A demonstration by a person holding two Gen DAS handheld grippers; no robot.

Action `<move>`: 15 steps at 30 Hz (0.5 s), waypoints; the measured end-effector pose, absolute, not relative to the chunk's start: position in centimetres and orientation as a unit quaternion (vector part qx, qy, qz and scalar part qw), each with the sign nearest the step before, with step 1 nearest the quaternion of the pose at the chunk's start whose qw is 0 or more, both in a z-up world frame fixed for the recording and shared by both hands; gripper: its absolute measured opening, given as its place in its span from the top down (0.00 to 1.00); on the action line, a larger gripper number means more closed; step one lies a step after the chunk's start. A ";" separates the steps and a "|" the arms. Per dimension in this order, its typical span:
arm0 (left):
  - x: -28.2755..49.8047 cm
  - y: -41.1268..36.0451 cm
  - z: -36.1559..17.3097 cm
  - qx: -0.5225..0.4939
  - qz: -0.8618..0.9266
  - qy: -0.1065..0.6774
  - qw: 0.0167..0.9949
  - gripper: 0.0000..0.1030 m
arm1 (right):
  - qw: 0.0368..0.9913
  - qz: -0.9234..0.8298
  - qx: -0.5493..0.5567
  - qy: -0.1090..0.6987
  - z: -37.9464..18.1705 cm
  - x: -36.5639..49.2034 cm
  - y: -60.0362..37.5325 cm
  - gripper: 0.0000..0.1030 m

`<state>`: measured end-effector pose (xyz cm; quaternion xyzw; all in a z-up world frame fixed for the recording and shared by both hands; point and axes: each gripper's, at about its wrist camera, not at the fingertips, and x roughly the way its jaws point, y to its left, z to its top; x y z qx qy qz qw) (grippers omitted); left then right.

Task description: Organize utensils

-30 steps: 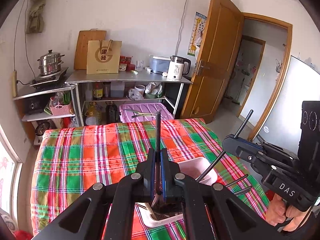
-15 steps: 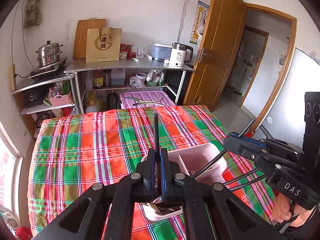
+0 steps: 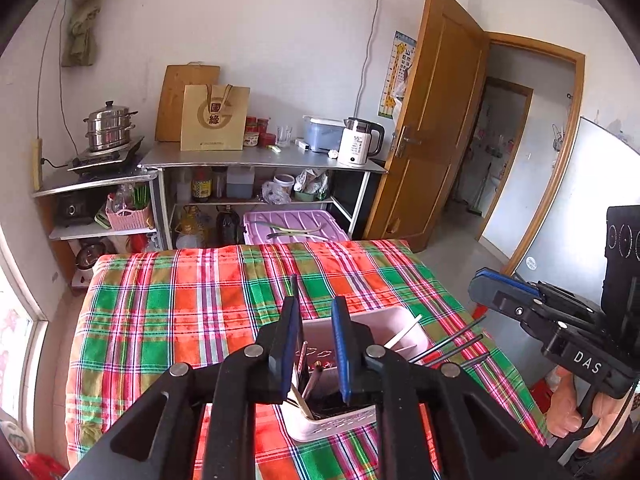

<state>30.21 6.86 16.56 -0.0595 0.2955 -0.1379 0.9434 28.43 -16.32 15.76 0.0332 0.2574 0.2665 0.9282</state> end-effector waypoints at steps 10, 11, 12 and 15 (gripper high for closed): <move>22.9 7.3 17.0 -0.056 -0.128 0.256 0.957 0.83 | 0.936 0.264 0.032 0.229 15.9 22.7 -18.5 0.79; 22.0 7.2 16.8 -0.053 -0.126 0.252 0.958 0.83 | 0.936 0.265 0.032 0.228 15.7 22.0 -18.7 0.77; 21.1 7.1 16.5 -0.053 -0.127 0.250 0.958 0.83 | 0.936 0.265 0.032 0.228 15.5 21.4 -18.9 0.73; 18.5 6.7 15.5 -0.052 -0.123 0.245 0.960 0.83 | 0.938 0.262 0.030 0.224 14.4 19.3 -19.4 0.70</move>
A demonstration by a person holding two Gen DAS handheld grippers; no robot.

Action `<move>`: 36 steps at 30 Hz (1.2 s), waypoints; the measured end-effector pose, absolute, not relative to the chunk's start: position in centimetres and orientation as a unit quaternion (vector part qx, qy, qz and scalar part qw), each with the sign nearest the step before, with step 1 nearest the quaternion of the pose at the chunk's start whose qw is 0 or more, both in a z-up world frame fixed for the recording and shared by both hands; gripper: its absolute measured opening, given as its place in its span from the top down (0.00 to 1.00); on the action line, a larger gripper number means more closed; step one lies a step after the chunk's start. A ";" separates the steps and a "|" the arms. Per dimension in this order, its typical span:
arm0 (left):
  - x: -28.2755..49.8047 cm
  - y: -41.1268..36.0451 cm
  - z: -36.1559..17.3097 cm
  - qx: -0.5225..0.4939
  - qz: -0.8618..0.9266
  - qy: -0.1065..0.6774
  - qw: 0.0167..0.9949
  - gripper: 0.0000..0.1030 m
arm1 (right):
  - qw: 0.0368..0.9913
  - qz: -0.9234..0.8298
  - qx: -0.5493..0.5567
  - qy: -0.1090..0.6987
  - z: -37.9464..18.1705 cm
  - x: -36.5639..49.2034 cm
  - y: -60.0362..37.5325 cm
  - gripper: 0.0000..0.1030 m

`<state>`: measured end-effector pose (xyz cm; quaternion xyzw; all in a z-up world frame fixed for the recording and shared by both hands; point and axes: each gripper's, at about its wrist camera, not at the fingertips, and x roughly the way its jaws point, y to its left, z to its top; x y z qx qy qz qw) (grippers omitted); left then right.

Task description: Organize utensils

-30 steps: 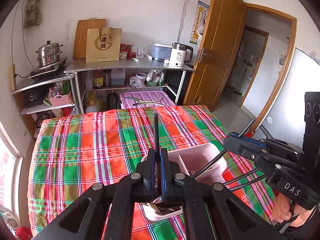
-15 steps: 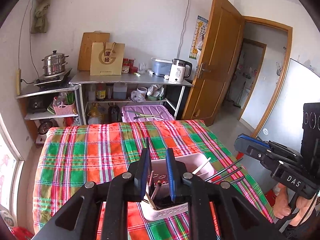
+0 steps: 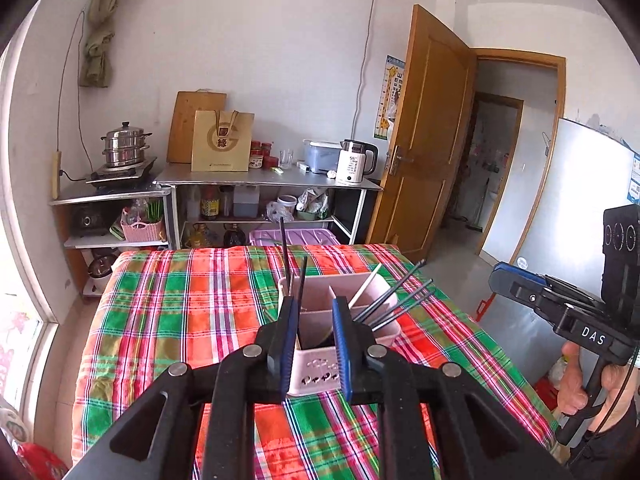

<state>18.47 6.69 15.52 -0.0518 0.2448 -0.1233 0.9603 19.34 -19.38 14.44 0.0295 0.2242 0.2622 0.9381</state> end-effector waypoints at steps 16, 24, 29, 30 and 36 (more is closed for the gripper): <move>8.5 3.5 7.7 -0.037 -0.083 0.243 0.966 0.83 | 0.947 0.226 0.006 0.228 7.4 10.0 -19.8 0.60; 5.7 2.4 4.9 -0.030 -0.082 0.246 0.965 0.83 | 0.951 0.214 0.014 0.225 4.9 7.0 -19.6 0.60; 4.5 2.4 3.8 -0.035 -0.079 0.248 0.965 0.83 | 0.952 0.206 0.017 0.227 3.7 5.8 -19.6 0.59; 4.3 2.4 3.6 -0.035 -0.077 0.248 0.965 0.83 | 0.952 0.203 0.017 0.228 3.4 5.5 -19.7 0.59; 3.1 2.8 2.9 -0.047 -0.068 0.243 0.966 0.83 | 0.957 0.188 0.008 0.221 2.4 4.1 -19.7 0.59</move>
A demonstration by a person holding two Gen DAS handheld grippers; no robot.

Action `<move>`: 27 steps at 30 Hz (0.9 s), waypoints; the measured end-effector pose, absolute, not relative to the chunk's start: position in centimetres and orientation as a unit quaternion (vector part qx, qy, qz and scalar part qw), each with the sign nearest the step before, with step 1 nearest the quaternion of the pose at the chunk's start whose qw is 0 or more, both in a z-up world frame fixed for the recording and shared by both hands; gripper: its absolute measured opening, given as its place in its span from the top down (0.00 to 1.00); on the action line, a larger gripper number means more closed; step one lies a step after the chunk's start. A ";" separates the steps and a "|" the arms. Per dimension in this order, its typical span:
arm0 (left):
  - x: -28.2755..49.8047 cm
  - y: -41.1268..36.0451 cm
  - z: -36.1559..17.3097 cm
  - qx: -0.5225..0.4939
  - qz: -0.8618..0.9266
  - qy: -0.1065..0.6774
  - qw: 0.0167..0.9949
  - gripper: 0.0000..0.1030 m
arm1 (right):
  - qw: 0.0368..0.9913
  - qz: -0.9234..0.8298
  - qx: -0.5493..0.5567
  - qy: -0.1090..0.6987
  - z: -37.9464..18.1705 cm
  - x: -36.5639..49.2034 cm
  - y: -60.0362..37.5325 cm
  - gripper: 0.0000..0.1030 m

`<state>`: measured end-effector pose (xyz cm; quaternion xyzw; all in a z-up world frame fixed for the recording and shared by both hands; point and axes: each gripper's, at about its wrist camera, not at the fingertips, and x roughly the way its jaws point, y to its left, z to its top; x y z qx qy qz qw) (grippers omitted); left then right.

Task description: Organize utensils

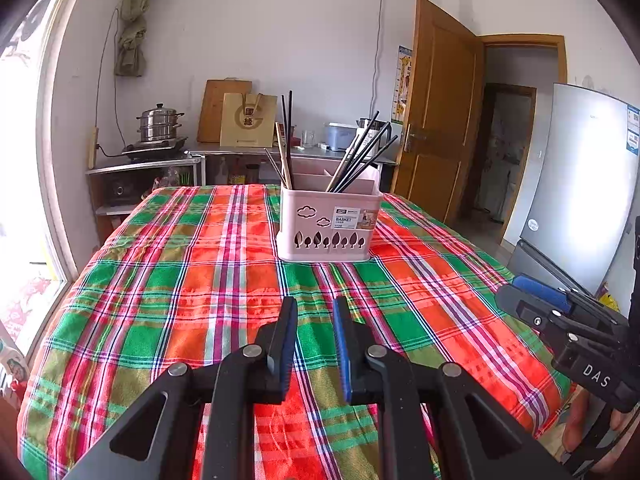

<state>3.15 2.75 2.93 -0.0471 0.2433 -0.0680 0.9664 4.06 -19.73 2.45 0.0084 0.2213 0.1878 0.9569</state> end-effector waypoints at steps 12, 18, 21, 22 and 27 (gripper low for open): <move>2.7 2.8 2.2 -0.040 -0.048 0.245 0.968 0.83 | 0.959 0.180 -0.004 0.220 2.1 3.5 -19.3 0.59; 2.8 2.6 2.2 -0.033 -0.045 0.244 0.968 0.83 | 0.961 0.174 -0.012 0.214 2.4 3.3 -19.2 0.59; 2.8 2.4 2.2 -0.030 -0.044 0.244 0.968 0.83 | 0.961 0.175 -0.012 0.213 2.4 3.2 -19.2 0.59; 2.8 2.4 2.2 -0.030 -0.043 0.244 0.968 0.83 | 0.962 0.174 -0.013 0.212 2.4 3.2 -19.2 0.59; 2.6 2.2 2.2 -0.028 -0.041 0.241 0.969 0.83 | 0.963 0.171 -0.014 0.209 2.5 3.0 -19.3 0.59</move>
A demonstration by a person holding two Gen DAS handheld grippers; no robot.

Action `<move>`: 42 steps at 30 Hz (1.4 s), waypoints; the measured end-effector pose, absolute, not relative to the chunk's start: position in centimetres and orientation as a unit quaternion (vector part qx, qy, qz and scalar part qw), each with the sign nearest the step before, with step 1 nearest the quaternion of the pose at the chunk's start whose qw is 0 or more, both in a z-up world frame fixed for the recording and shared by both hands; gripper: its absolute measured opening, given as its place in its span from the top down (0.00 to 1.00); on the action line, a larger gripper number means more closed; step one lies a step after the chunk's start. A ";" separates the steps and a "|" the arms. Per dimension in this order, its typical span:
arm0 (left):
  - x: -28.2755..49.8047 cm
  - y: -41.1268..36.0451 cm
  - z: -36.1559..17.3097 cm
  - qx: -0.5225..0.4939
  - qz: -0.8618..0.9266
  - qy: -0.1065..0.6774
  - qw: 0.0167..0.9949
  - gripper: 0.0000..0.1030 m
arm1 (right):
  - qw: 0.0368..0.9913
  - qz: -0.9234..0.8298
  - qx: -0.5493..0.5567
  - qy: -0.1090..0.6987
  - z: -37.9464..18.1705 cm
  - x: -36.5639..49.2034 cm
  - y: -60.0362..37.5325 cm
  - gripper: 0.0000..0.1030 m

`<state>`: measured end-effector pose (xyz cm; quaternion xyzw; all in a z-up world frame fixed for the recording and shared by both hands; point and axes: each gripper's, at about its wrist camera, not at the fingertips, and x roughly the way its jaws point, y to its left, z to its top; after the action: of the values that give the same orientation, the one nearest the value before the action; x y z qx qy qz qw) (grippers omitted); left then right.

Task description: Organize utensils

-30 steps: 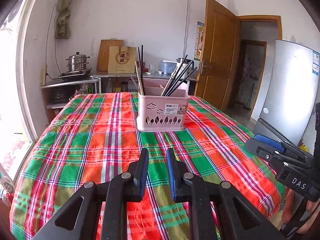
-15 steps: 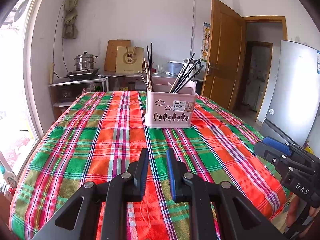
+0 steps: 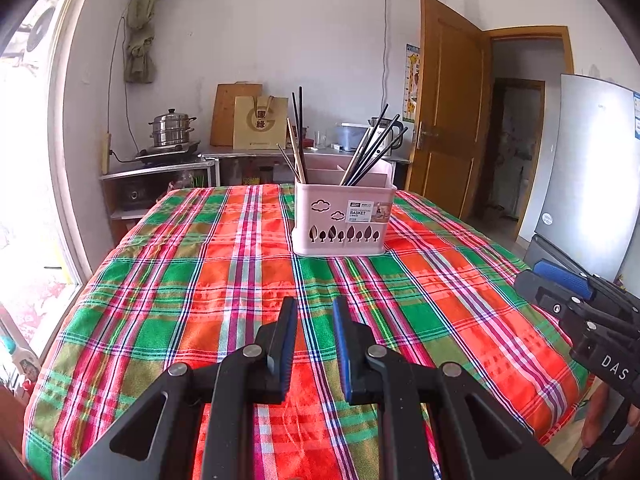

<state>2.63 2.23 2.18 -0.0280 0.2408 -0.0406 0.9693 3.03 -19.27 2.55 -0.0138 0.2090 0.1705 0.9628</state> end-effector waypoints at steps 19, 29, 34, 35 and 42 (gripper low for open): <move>2.2 2.1 2.0 -0.025 -0.034 0.235 0.971 0.83 | 0.965 0.159 -0.020 0.206 2.8 2.8 -19.3 0.59; 2.1 2.1 2.0 -0.025 -0.034 0.234 0.971 0.83 | 0.964 0.161 -0.019 0.209 2.6 2.8 -19.3 0.59; 2.1 2.1 2.0 -0.025 -0.033 0.233 0.972 0.83 | 0.964 0.161 -0.019 0.209 2.6 2.8 -19.2 0.59; 2.0 2.1 2.0 -0.025 -0.033 0.233 0.972 0.83 | 0.964 0.161 -0.019 0.209 2.6 2.8 -19.2 0.59; 2.0 2.0 2.0 -0.024 -0.031 0.234 0.971 0.83 | 0.964 0.162 -0.018 0.210 2.7 2.8 -19.2 0.59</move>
<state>1.99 1.96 2.01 -0.0244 0.2337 -0.0314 0.9715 2.81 -19.16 2.65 -0.0183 0.2105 0.1618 0.9639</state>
